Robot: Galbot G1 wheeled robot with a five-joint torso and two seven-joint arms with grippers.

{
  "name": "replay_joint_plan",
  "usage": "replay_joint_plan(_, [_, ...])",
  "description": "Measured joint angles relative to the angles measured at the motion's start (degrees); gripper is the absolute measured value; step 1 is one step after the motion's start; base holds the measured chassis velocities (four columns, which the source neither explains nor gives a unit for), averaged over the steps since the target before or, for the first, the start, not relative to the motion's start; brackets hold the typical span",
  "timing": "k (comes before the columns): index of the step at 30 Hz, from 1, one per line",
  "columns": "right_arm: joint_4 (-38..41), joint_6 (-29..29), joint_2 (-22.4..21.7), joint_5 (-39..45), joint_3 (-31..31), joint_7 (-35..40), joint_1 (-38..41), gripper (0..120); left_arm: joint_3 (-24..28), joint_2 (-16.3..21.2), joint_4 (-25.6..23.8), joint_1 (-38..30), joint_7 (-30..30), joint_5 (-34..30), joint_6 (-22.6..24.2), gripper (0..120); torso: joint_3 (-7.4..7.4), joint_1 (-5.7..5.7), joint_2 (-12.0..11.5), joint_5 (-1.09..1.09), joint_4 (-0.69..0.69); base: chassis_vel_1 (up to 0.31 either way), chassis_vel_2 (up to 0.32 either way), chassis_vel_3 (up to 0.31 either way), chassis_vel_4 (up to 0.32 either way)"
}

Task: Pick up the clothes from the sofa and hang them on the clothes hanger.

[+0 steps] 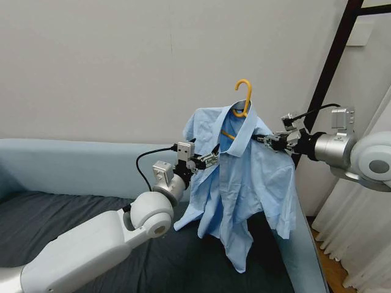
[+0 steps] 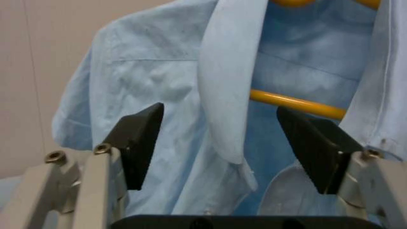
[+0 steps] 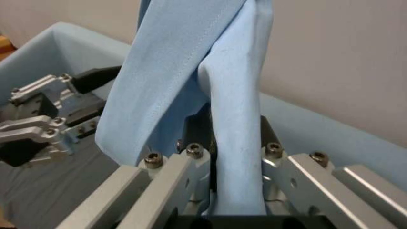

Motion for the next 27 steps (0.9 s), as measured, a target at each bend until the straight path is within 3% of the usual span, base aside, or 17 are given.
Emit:
replay_joint_plan(12, [-0.7, -0.4, 0.3, 1.3, -1.4, 0.8, 2.3, 7, 0.2, -2.2, 2.3, -1.0, -1.0, -2.3, 0.6, 27, 0.00, 0.00, 0.0, 0.00, 0.00, 0.000, 0.000, 0.000, 0.000])
replay_joint_plan(19, [-1.6, -3.8, 1.9, 5.2, -5.9, 4.7, 9.5, 7, 0.3, -3.9, 2.6, -3.2, -2.2, -3.9, 0.7, 1, 0.00, 0.00, 0.0, 0.00, 0.00, 0.000, 0.000, 0.000, 0.000])
replay_joint_plan(27, [-4.6, -5.4, 4.9, 10.3, -9.5, 10.8, 17.6, 7, 0.1, -3.7, -1.2, -7.4, -6.3, -9.0, 3.2, 0, 0.00, 0.00, 0.0, -0.01, 0.00, 0.000, 0.000, 0.000, 0.000])
